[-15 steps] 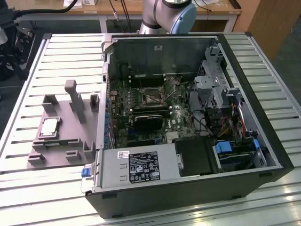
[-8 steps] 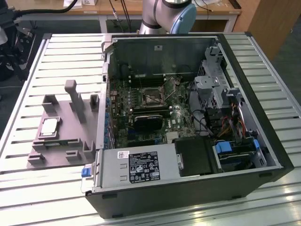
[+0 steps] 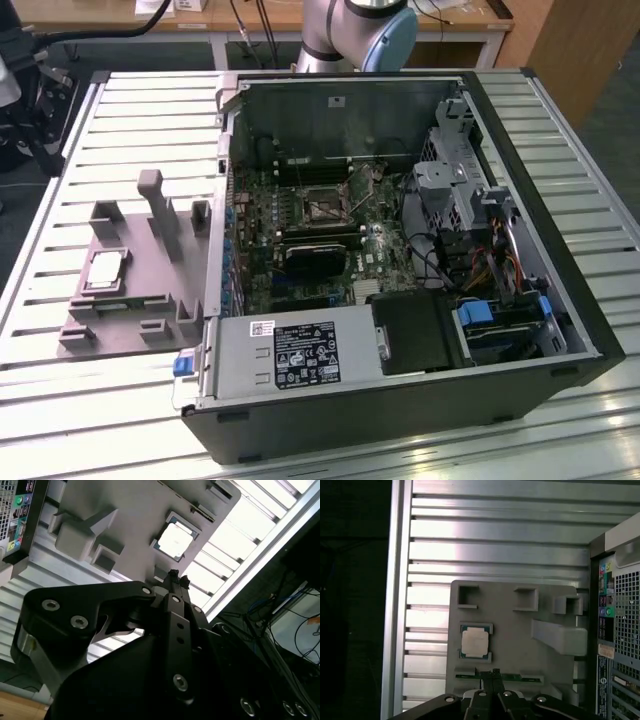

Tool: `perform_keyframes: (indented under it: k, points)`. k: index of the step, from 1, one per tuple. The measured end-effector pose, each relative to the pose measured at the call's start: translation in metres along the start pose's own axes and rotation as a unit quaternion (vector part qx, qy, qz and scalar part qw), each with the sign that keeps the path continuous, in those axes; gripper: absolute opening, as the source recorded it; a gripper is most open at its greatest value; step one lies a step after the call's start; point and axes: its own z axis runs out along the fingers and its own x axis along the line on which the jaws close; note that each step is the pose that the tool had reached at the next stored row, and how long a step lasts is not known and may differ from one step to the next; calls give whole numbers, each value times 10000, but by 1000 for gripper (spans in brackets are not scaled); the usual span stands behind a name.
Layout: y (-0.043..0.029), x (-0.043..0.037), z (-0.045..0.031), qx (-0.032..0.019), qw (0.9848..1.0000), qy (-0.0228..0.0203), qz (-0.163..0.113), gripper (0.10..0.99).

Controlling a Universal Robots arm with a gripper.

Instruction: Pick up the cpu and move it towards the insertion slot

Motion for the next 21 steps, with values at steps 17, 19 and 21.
perform_keyframes:
  k: [17,19,21]
  points:
    - [-10,-1,252,10,10000,0,0,102]
    - [-12,-1,307,10,10000,0,0,102]
    - [-14,-3,361,10,10000,0,0,102]
